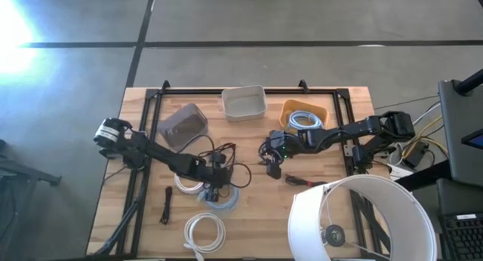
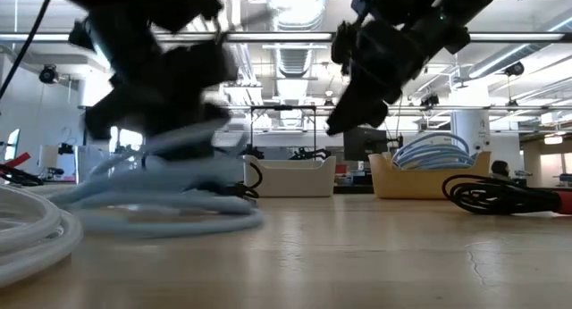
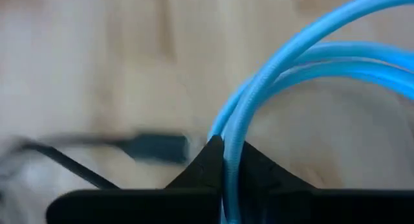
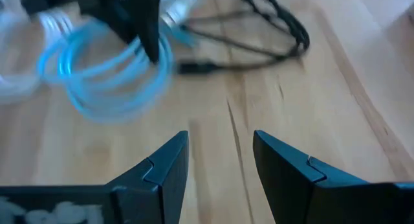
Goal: Pick & Place USB Port
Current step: Put the blue hdmi cable into the yellow bin
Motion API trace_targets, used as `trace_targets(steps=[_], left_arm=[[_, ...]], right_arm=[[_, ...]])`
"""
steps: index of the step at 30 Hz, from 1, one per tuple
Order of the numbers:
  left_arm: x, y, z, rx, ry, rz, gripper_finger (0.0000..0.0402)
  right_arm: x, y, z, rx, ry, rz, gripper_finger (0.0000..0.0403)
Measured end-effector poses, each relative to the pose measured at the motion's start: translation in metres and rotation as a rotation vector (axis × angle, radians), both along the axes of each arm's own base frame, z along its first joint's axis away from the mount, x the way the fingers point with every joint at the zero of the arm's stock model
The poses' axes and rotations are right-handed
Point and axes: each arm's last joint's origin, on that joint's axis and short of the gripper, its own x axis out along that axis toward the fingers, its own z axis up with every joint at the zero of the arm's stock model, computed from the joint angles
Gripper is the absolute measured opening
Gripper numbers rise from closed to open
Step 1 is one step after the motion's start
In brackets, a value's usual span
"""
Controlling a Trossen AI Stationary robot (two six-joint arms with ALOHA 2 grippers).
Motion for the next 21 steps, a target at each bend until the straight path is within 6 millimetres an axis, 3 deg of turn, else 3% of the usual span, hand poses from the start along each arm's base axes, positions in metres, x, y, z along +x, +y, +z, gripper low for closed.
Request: trace_targets(steps=[6,11,15,21], left_arm=[[0.007,0.006,0.027,0.246,-0.115,0.141,0.0021],[0.011,0.009,0.041,0.397,-0.155,0.201,0.0021],[0.013,0.01,0.045,0.443,-0.172,0.237,0.0021],[0.018,0.01,0.056,0.458,-0.207,0.268,0.0021]], right_arm=[[0.01,0.009,0.015,0.136,-0.177,0.005,0.0169],[0.014,0.013,0.023,0.124,-0.265,0.03,0.0169],[0.017,0.011,0.03,0.073,-0.338,-0.031,0.0169],[0.02,0.009,0.023,0.038,-0.323,-0.05,0.0169]])
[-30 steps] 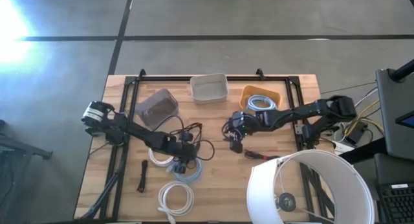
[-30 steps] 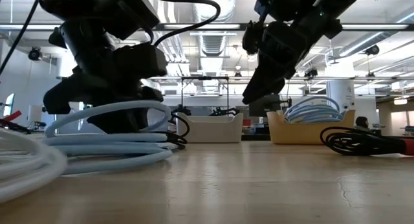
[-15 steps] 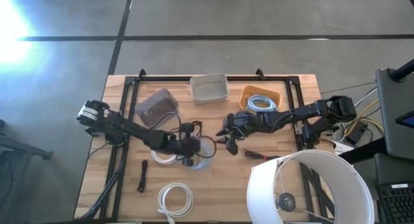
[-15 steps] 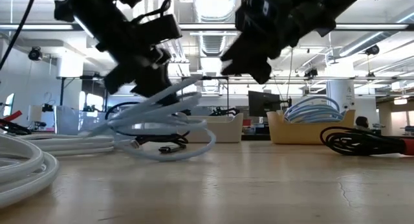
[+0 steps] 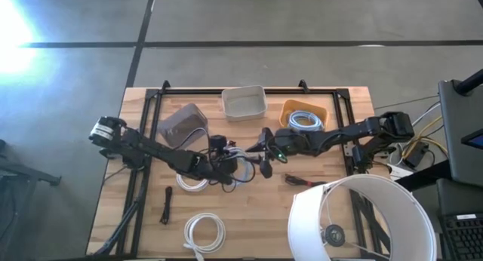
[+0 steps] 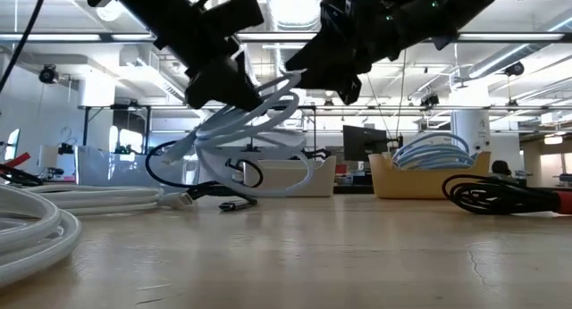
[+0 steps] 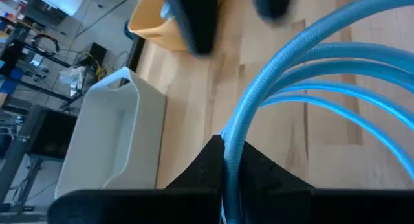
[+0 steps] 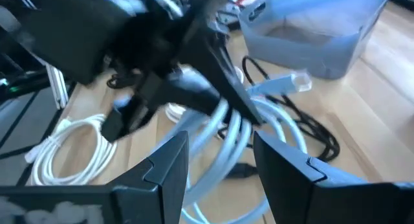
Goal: Pick & Place USB Port
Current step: Put the blue hdmi cable into the yellow bin
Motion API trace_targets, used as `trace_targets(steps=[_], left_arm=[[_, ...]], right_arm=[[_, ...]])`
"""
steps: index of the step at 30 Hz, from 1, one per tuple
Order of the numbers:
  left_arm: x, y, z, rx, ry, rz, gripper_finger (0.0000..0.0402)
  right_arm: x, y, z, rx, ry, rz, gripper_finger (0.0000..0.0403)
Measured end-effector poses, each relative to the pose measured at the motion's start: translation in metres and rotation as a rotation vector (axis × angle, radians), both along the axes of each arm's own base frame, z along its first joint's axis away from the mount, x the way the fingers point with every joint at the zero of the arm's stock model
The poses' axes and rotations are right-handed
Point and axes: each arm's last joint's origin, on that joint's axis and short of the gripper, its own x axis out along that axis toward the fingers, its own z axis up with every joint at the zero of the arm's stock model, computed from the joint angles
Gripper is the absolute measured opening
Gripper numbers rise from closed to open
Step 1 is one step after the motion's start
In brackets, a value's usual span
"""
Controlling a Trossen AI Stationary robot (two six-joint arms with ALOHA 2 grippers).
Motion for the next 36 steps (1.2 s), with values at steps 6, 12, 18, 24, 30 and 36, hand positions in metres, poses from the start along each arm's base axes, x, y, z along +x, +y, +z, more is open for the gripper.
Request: trace_targets(steps=[6,12,18,24,30,36], left_arm=[[0.002,0.002,0.001,0.001,-0.001,0.008,0.0021],[0.0,0.002,-0.004,-0.006,0.005,0.019,0.0021],[0.001,0.006,-0.006,0.013,0.0,0.048,0.0021],[0.006,0.007,0.002,0.035,-0.023,0.041,0.0021],[0.005,0.003,0.002,0.037,-0.016,0.039,0.0021],[0.007,-0.001,0.007,0.069,-0.035,0.035,0.0021]], right_arm=[[0.005,0.001,-0.011,0.006,0.018,-0.001,0.0169],[0.005,0.0,-0.007,0.007,-0.002,-0.002,0.0169],[0.01,0.001,0.004,0.003,-0.054,0.007,0.0169],[0.02,0.0,-0.009,-0.012,-0.003,-0.013,0.0169],[0.021,-0.003,-0.013,-0.14,0.054,-0.118,0.0169],[0.018,-0.009,-0.015,-0.187,0.134,-0.147,0.0169]])
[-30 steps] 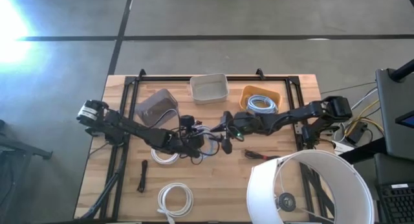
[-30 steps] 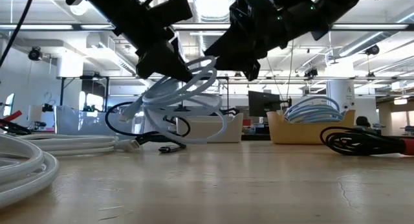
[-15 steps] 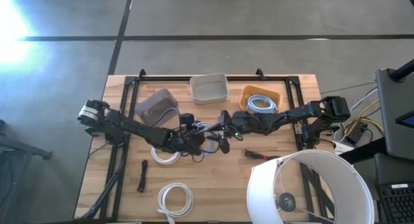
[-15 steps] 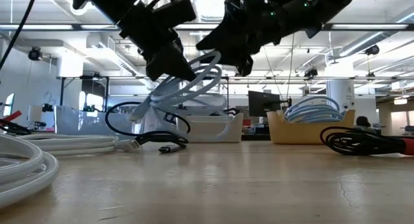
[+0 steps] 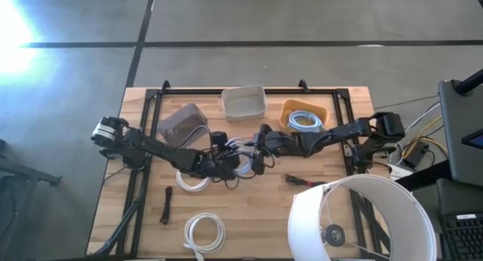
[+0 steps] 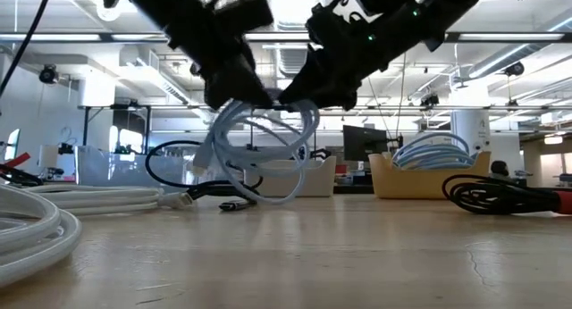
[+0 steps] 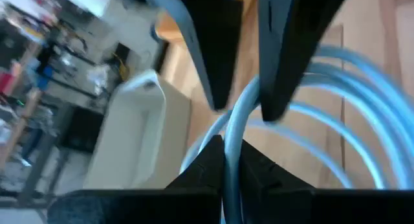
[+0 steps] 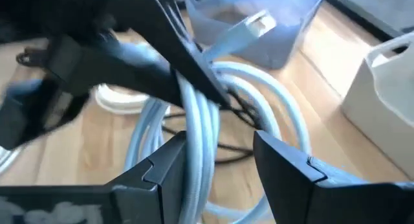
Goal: Pick & Place USB Port
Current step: Put the blue hdmi cable into the yellow bin
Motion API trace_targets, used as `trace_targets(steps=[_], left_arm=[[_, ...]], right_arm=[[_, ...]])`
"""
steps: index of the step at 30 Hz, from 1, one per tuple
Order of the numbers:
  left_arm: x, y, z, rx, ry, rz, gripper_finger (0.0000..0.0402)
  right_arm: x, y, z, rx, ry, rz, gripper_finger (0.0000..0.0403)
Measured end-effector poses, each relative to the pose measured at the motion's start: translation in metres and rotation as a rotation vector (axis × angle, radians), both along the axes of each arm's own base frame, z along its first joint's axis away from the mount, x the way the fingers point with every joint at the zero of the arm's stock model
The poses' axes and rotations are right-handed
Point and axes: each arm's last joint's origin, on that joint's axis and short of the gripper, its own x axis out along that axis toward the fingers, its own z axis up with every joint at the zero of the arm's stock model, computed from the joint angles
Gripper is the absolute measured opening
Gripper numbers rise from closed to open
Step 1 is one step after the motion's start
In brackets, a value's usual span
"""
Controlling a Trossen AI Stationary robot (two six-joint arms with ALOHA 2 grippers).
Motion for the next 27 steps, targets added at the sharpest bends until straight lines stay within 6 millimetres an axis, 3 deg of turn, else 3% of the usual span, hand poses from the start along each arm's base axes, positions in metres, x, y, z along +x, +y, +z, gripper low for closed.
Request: trace_targets(steps=[12,21,27], left_arm=[[-0.001,-0.012,0.004,0.039,0.01,-0.042,0.0021],[0.0,-0.021,0.009,0.085,0.012,-0.107,0.0021],[-0.001,-0.021,0.008,0.053,-0.011,-0.092,0.0034]], right_arm=[[0.001,-0.002,0.002,-0.112,0.042,0.005,0.0169],[0.001,-0.002,0.002,-0.095,0.039,0.039,0.0168],[0.001,0.0,0.003,-0.11,0.041,0.05,0.0121]])
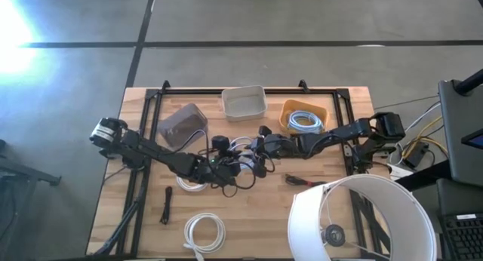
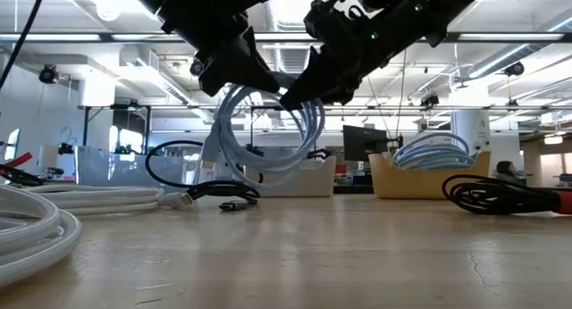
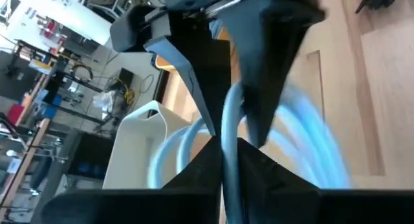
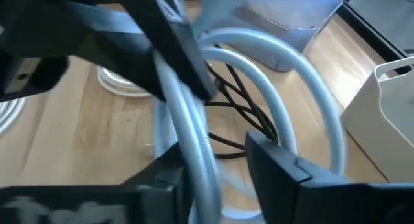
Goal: Pick & Place USB Port
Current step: Put the blue hdmi cable into the yellow bin
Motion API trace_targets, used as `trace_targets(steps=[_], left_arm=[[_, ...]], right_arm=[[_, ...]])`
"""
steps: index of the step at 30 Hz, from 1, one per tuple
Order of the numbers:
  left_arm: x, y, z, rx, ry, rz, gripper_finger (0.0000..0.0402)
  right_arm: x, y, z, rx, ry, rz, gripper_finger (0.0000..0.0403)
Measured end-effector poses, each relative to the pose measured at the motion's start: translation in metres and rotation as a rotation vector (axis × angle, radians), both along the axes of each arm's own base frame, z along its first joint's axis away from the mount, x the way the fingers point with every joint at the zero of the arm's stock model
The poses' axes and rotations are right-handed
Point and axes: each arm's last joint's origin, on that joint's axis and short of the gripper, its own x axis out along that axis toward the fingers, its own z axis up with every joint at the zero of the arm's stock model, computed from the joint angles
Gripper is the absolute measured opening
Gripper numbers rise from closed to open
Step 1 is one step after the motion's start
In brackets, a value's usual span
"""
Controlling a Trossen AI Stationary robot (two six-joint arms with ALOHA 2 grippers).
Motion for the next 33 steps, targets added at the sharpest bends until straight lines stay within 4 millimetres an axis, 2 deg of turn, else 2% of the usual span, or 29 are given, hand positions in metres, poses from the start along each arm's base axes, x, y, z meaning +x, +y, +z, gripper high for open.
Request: trace_targets(steps=[6,12,16,23,29,33], left_arm=[[-0.001,0.001,0.0,0.017,0.007,0.019,0.0068],[-0.002,0.001,-0.001,0.01,0.003,0.028,0.0099],[-0.002,0.0,0.0,0.004,-0.012,0.027,0.0117],[-0.001,0.001,0.001,0.0,-0.035,0.063,0.0135],[-0.002,0.001,-0.001,-0.021,-0.044,0.079,0.0135],[-0.003,0.002,-0.002,-0.02,-0.036,0.082,0.0135]], right_arm=[[-0.001,0.006,-0.002,-0.002,0.025,0.0,0.0025],[-0.01,0.007,0.0,0.048,0.069,-0.053,0.0016],[-0.021,0.004,0.013,0.01,0.077,-0.164,0.0015],[-0.058,-0.002,0.049,-0.041,0.091,-0.311,0.0014],[-0.1,-0.006,0.086,-0.049,0.028,-0.42,0.0014],[-0.129,-0.007,0.103,-0.028,0.013,-0.454,0.0014]])
